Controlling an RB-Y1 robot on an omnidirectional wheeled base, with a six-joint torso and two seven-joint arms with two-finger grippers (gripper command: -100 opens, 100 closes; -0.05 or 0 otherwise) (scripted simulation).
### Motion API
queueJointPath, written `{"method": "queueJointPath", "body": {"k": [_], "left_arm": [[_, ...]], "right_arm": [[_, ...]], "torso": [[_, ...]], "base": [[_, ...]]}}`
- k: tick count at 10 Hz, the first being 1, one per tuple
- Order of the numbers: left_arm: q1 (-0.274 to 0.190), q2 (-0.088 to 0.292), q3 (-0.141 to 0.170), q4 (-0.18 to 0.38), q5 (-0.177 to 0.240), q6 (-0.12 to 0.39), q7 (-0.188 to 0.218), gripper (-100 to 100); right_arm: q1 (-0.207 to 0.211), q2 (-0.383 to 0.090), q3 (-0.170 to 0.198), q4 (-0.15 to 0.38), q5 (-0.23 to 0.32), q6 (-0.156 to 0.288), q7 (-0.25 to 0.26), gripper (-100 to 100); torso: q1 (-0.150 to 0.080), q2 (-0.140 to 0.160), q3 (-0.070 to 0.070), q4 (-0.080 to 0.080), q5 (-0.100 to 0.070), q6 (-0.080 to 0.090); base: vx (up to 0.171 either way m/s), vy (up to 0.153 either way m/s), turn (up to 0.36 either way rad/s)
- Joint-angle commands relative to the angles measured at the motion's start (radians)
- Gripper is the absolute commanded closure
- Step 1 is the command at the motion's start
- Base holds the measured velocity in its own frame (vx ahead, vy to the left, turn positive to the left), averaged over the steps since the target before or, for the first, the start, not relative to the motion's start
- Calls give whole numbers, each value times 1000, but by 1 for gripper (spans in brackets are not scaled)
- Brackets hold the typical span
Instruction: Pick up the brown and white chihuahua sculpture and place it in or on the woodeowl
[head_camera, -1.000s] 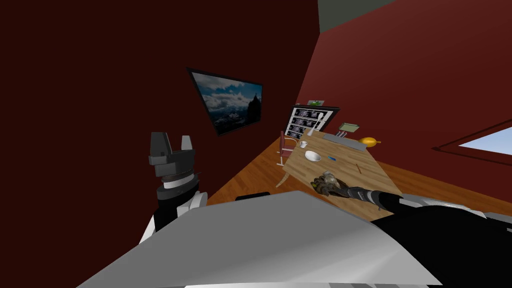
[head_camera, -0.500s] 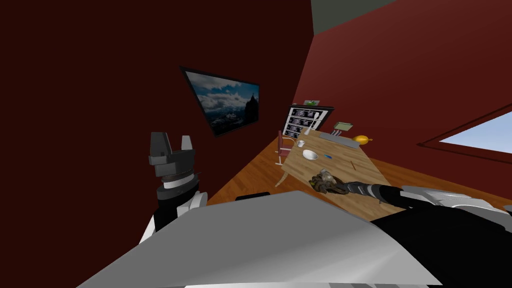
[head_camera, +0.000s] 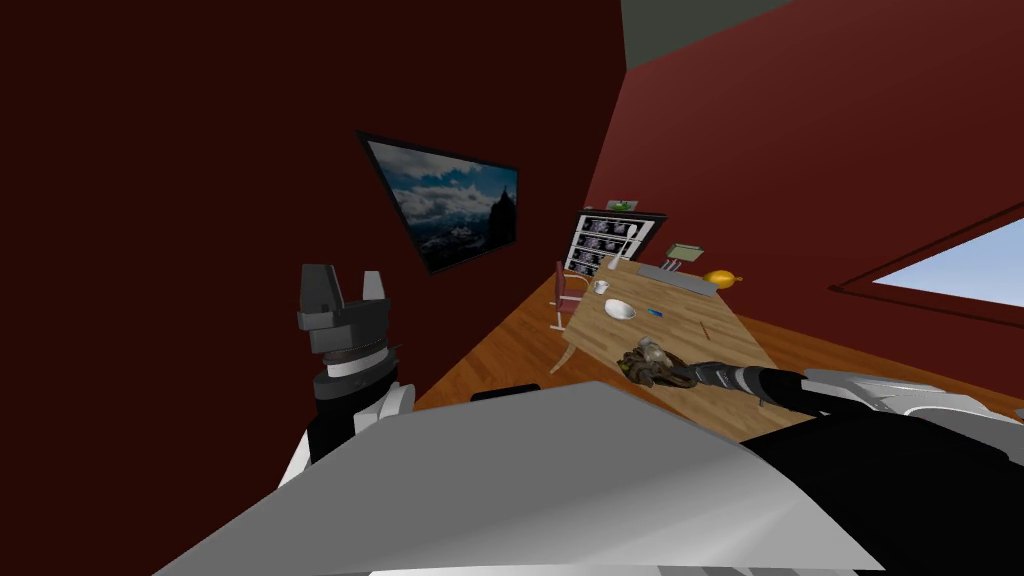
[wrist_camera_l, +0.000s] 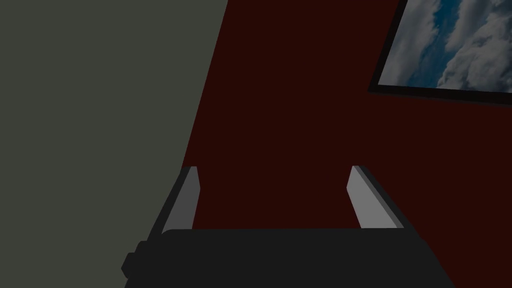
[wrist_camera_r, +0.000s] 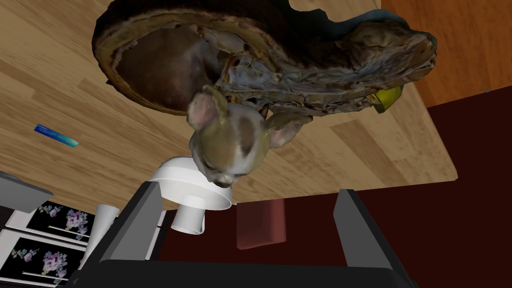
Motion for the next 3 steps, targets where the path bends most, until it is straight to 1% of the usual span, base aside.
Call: {"method": "queueJointPath", "body": {"k": [1,3], "left_arm": [[0,0,0,0,0,0,0,0],[0,0,0,0,0,0,0,0]], "right_arm": [[0,0,0,0,0,0,0,0],[0,0,0,0,0,0,0,0]], "torso": [[0,0,0,0,0,0],[0,0,0,0,0,0]], "base": [[0,0,0],[0,0,0]]}}
